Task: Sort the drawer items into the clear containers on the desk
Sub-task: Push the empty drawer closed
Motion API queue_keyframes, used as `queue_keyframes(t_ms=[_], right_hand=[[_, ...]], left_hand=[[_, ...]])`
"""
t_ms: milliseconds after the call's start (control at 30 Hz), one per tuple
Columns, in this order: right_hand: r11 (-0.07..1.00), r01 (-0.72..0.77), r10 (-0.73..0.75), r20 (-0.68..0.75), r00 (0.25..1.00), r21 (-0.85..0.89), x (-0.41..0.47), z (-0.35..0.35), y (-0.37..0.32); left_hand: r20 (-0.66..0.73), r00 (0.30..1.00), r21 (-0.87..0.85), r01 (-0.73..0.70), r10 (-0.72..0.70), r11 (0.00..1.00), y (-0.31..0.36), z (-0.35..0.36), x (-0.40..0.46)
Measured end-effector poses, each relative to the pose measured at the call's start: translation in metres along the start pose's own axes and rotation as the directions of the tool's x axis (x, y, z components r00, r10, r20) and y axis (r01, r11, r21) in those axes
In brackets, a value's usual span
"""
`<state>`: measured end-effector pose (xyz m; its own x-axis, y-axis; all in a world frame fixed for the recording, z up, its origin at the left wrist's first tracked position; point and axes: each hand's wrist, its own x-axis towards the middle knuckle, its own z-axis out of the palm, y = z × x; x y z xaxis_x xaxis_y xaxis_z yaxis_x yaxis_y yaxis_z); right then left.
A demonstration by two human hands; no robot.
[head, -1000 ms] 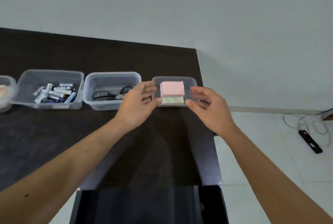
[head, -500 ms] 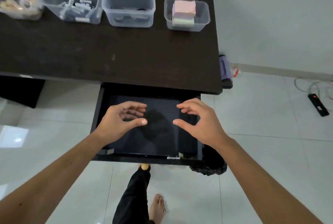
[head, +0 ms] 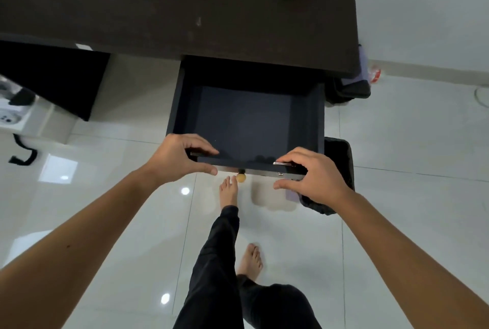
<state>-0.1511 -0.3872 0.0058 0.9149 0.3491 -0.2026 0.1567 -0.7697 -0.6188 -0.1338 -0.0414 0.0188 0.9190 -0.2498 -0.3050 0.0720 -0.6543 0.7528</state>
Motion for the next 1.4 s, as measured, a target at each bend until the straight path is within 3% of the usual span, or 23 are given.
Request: queue_keyframes(t_ms=[267, 500, 867, 1033, 1200, 1300, 1400], right_hand=[[1.0, -0.005, 0.008, -0.1, 0.995, 0.029, 0.001, 0.008, -0.002], [1.0, 0.005, -0.007, -0.12, 0.993, -0.02, -0.001, 0.005, -0.012], [0.998, -0.066, 0.059, -0.215, 0.975, -0.025, 0.048, -0.022, -0.005], [0.986, 0.002, -0.072, -0.421, 0.904, -0.165, 0.088, -0.026, -0.006], [0.903, -0.105, -0.047, -0.338, 0.94, -0.416, 0.124, -0.052, -0.002], [0.867, -0.164, 0.012, -0.31, 0.951, -0.471, 0.141, -0.061, 0.009], [0.881, -0.184, -0.008, -0.402, 0.915, -0.436, 0.157, -0.063, 0.009]], left_hand=[[-0.022, 1.0, 0.099, -0.019, 0.022, 0.995, -0.008, 0.008, 0.0], [-0.021, 1.0, 0.101, 0.015, -0.013, 0.995, -0.004, 0.007, 0.0], [-0.114, 0.991, 0.081, -0.06, 0.069, 0.995, 0.019, -0.007, 0.048], [-0.362, 0.892, 0.398, -0.116, 0.272, 0.91, 0.009, -0.025, 0.089], [-0.205, 0.916, 0.627, -0.147, 0.344, 0.765, -0.001, -0.047, 0.13], [-0.252, 0.876, 0.648, -0.164, 0.412, 0.744, -0.006, -0.049, 0.141], [-0.401, 0.794, 0.611, -0.14, 0.457, 0.779, -0.007, -0.036, 0.153]])
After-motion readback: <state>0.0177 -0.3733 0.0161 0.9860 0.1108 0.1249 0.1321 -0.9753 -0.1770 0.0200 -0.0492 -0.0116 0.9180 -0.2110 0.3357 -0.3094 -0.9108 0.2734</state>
